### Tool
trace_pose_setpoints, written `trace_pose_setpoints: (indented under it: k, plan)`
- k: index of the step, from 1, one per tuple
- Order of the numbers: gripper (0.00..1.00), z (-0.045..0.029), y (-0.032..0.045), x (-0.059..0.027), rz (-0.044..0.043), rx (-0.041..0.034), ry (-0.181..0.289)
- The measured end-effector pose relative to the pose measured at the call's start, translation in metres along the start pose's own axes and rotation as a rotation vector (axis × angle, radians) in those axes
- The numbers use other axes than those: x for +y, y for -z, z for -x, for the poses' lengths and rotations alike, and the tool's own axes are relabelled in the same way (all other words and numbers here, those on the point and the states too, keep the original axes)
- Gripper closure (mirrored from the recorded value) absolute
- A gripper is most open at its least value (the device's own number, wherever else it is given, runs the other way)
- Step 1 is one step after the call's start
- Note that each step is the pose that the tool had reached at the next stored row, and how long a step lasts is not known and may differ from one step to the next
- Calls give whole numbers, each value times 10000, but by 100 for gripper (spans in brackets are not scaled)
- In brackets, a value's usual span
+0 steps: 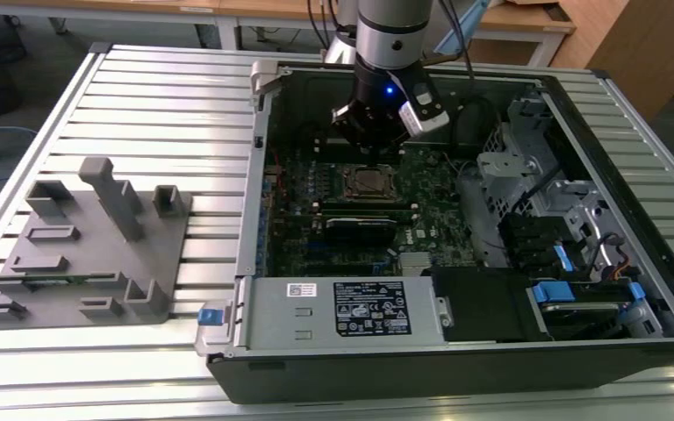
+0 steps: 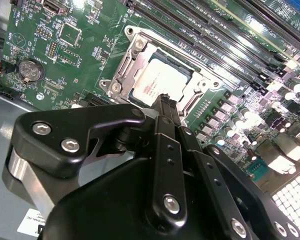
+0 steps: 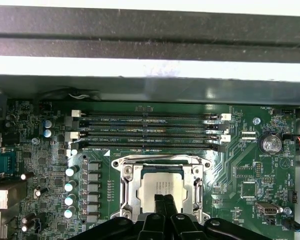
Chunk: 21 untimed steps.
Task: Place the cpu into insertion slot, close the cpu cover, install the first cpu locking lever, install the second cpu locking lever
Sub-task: 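Install the second cpu locking lever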
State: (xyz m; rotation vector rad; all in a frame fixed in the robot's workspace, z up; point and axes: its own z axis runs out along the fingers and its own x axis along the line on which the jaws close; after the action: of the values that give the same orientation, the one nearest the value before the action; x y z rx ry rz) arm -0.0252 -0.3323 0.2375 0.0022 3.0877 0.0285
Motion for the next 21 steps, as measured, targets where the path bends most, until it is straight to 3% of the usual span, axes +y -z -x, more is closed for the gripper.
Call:
trace_pose_setpoints:
  k: [21]
  plan:
    - [89, 0, 9, -24, -1, 0, -1]
